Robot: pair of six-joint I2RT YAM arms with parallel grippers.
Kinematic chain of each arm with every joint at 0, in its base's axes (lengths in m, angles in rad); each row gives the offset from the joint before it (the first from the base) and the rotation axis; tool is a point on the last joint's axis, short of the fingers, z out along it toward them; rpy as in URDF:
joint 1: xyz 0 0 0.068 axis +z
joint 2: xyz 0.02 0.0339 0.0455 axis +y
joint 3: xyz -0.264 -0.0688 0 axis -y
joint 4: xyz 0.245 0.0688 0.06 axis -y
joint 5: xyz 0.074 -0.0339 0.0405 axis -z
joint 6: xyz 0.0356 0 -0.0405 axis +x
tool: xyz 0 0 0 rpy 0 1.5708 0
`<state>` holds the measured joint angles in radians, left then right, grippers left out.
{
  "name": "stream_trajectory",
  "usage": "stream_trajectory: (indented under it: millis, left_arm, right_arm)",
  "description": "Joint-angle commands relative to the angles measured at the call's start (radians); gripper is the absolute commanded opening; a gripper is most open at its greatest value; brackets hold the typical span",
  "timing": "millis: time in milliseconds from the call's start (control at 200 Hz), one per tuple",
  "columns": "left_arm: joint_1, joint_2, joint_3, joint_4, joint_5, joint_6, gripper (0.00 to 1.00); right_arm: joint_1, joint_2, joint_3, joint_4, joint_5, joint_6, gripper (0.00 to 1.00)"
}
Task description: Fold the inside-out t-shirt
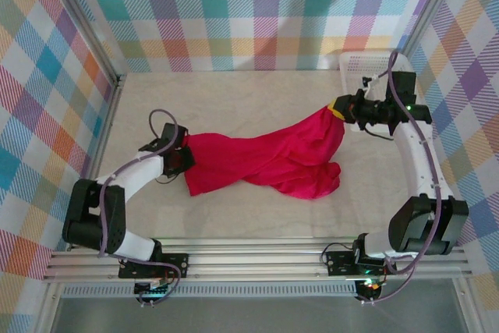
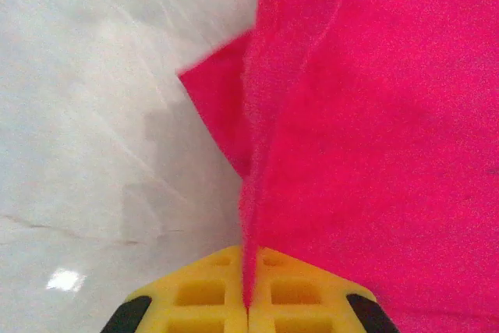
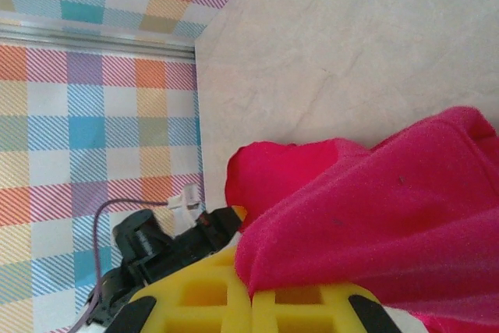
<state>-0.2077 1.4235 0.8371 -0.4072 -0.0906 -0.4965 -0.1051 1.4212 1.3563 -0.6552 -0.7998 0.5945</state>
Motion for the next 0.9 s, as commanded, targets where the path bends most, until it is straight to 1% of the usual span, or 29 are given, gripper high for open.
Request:
stream_trajectory:
  millis: [0, 100, 160, 220, 285, 420, 680, 800, 895]
  left_arm:
    - [0.073, -0.153, 0.186, -0.103, -0.122, 0.025, 0.0]
    - [0.158, -0.231, 0.376, -0.178, -0.177, 0.01, 0.0]
    - [0.203, -0.264, 0.485, -0.197, -0.187, 0.001, 0.0]
    - [0.231, -0.291, 0.571, -0.203, -0.195, -0.002, 0.0]
    - [0.252, -0.313, 0.64, -0.206, -0.186, -0.001, 0.0]
    - [0.268, -0.36, 0.722, -0.203, -0.162, 0.014, 0.0]
    - [0.267, -0.429, 0.862, -0.237, -0.102, 0.054, 0.0]
    - [0.267, -0.432, 0.925, -0.249, -0.097, 0.081, 0.0]
    - [0.268, -0.41, 0.929, -0.24, -0.072, 0.087, 0.0]
  right_arm:
    - [-0.042, 0.024, 0.142, 0.0, -0.008, -0.005, 0.0]
    - [-0.093, 0.033, 0.292, -0.03, -0.015, 0.01, 0.0]
    - [-0.111, 0.035, 0.397, -0.08, -0.01, -0.011, 0.0]
    - [-0.115, 0.032, 0.496, -0.142, 0.012, -0.038, 0.0]
    - [-0.117, 0.012, 0.563, -0.178, 0.03, -0.057, 0.0]
    - [-0.123, -0.045, 0.655, -0.23, 0.06, -0.092, 0.0]
    - [-0.128, -0.168, 0.761, -0.232, 0.082, -0.1, 0.0]
    - [-0.13, -0.182, 0.827, -0.254, 0.116, -0.096, 0.0]
    - [-0.13, -0.171, 0.811, -0.231, 0.105, -0.072, 0.0]
